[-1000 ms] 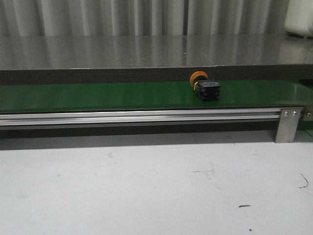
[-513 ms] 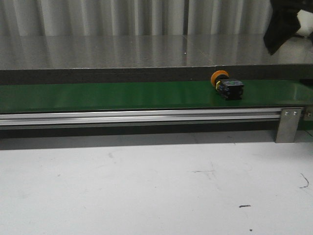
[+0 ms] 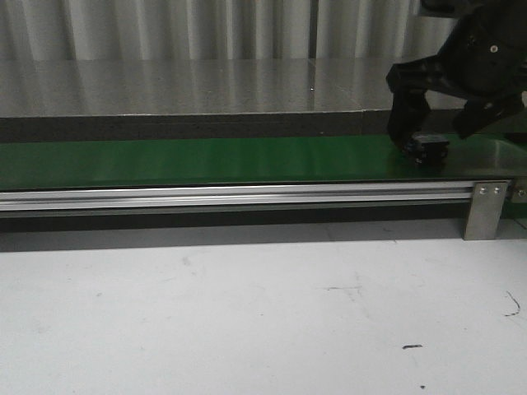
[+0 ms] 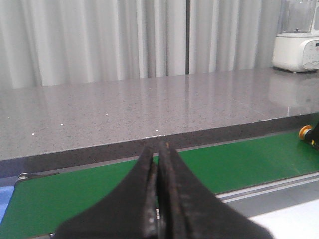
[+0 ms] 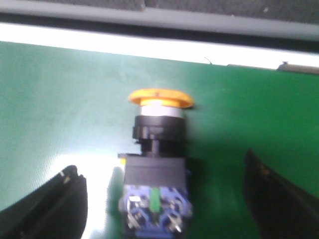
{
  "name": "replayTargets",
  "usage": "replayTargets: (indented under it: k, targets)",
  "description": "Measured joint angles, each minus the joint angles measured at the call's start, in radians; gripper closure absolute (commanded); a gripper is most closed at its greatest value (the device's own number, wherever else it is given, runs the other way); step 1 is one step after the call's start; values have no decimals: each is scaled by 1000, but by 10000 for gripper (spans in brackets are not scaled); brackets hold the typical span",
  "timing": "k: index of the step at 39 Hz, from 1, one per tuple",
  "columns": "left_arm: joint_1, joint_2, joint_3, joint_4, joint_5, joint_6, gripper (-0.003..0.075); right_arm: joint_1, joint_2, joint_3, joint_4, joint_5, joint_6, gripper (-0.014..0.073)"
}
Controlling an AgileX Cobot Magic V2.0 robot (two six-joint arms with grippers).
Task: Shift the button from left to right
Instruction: 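Lower the right gripper onto the button and close on it, then lift the button off the belt and carry it to the green tray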
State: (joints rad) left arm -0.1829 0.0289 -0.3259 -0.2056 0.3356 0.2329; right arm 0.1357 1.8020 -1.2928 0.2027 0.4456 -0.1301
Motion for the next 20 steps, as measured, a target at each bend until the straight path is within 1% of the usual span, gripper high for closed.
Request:
replayTargets:
  k: [3,5,7,10,12,15,17,20]
  targets:
    - [0,0,0,0,0,0,741,0,23,-6,0,2,0,-45]
    - [0,0,0,0,0,0,741,0,27,-6,0,2,0,-10]
    - [0,0,0,0,0,0,741,0,27,-7,0,2,0,52]
    - [0,0,0,0,0,0,741,0,27,-9,0,2,0,196]
    - [0,0,0,0,0,0,741,0,27,-9,0,2,2,266]
    - [0,0,0,0,0,0,741,0,27,-9,0,7,2,344]
    - [0,0,0,0,0,0,741,0,27,-9,0,9,2,377]
    - [0,0,0,0,0,0,741,-2,25,-9,0,17,2,396]
